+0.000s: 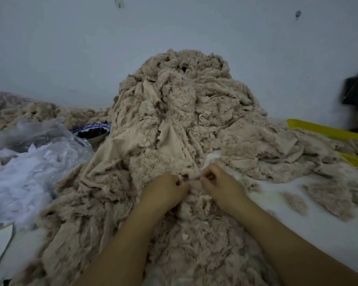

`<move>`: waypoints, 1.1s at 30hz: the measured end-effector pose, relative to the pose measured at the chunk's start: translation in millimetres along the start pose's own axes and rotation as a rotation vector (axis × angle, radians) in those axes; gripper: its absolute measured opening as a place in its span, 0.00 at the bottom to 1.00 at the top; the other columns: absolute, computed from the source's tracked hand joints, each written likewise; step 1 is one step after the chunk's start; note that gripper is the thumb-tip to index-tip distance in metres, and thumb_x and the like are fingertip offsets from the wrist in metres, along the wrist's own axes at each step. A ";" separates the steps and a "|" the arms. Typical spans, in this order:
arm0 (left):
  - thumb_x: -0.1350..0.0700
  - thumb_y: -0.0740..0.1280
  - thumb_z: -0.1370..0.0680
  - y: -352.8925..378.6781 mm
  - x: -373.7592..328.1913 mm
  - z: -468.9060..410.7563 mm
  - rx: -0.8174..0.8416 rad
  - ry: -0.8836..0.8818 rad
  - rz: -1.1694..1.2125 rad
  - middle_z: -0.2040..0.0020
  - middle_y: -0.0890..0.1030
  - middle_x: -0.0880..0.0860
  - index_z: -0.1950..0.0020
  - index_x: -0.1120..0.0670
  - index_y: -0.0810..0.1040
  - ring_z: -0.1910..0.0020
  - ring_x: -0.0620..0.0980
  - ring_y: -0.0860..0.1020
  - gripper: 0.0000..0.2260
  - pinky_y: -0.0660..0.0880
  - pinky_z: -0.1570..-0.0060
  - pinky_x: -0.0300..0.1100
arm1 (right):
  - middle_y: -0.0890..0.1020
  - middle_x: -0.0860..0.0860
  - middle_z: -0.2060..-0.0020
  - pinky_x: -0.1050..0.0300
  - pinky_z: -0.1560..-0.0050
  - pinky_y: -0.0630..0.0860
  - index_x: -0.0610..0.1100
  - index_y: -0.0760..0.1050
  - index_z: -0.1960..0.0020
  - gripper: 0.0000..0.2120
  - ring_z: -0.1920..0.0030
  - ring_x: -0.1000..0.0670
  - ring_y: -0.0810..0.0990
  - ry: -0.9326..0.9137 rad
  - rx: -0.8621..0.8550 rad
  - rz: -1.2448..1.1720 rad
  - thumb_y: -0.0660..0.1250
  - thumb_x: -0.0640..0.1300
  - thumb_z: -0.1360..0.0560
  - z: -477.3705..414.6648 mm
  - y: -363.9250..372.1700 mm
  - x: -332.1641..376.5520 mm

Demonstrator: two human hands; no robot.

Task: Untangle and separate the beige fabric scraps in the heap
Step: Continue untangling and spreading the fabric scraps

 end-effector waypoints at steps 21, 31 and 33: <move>0.63 0.62 0.20 5.4 -2.4 8.9 0.156 -0.274 1.581 0.70 0.78 0.56 0.61 0.60 0.77 0.75 0.50 0.79 0.10 0.74 0.77 0.38 | 0.71 0.58 0.56 0.57 0.56 0.64 0.45 0.75 0.46 0.08 0.55 0.60 0.63 -0.557 0.285 0.239 0.59 0.46 0.17 31.3 25.3 84.1; 0.67 0.55 0.23 7.2 -7.5 11.8 0.211 -0.379 1.811 0.68 0.82 0.61 0.58 0.64 0.77 0.71 0.56 0.83 0.12 0.79 0.74 0.45 | 0.79 0.60 0.57 0.67 0.62 0.73 0.59 0.72 0.52 0.18 0.59 0.60 0.79 -0.115 0.017 -0.188 0.56 0.72 0.27 11.2 -1.0 42.3; 0.68 0.58 0.27 11.2 -19.3 16.0 0.254 -0.309 1.726 0.66 0.83 0.60 0.56 0.64 0.79 0.70 0.55 0.83 0.10 0.81 0.71 0.44 | 0.81 0.59 0.60 0.64 0.65 0.75 0.57 0.73 0.46 0.25 0.63 0.60 0.81 0.064 -0.042 -0.404 0.59 0.75 0.30 4.5 -5.3 23.7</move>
Point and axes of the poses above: each hand's wrist, its own z-axis away from the middle knuckle, its own y-axis out of the palm, x = y × z, the point moved 8 cm from there along -z, towards the middle knuckle
